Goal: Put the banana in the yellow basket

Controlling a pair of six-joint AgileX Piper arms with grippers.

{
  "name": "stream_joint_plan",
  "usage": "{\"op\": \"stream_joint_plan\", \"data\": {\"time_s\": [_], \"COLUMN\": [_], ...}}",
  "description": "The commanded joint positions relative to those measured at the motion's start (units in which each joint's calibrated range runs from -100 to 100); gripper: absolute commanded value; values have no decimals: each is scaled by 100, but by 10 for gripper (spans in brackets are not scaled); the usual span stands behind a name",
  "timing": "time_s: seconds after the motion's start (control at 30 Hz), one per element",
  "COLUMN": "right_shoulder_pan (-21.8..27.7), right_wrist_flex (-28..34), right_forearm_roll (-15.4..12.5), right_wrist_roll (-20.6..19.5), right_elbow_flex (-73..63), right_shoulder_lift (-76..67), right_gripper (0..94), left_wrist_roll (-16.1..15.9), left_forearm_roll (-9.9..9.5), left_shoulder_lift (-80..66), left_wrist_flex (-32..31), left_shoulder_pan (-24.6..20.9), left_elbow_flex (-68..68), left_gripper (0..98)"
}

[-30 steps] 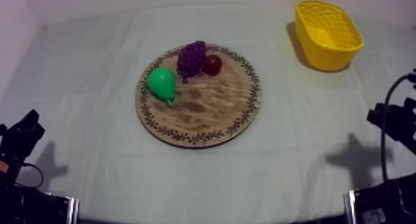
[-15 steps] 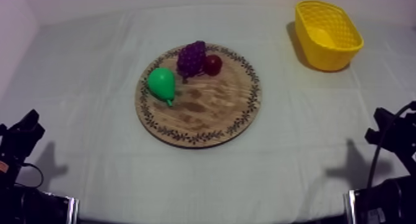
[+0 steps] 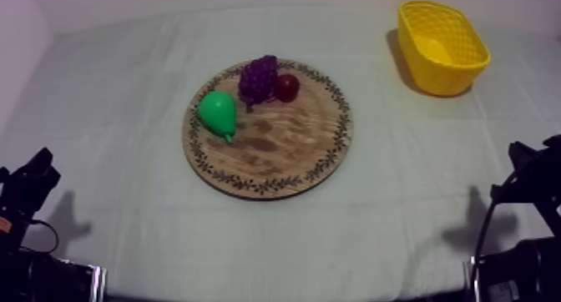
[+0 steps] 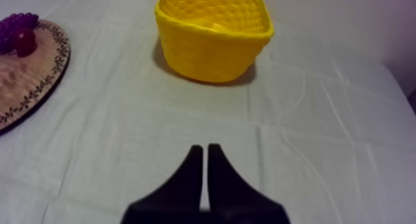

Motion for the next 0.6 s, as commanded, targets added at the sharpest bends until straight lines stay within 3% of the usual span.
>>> {"op": "stream_joint_plan", "data": {"time_s": [0.0, 0.57], "right_shoulder_pan": [0, 1], "right_wrist_flex": [-19, -27], "right_forearm_roll": [-6, -6], "right_wrist_roll": [-6, -98], "right_elbow_flex": [7, 8], "right_shoulder_lift": [-6, -6], "right_gripper": [4, 4], "left_wrist_roll": [2, 2], "left_forearm_roll": [-1, -1], "left_shoulder_lift": [-3, -3], "left_wrist_flex": [2, 2], "left_shoulder_pan": [-3, -3], "left_elbow_flex": [3, 3], "left_gripper": [1, 1]}}
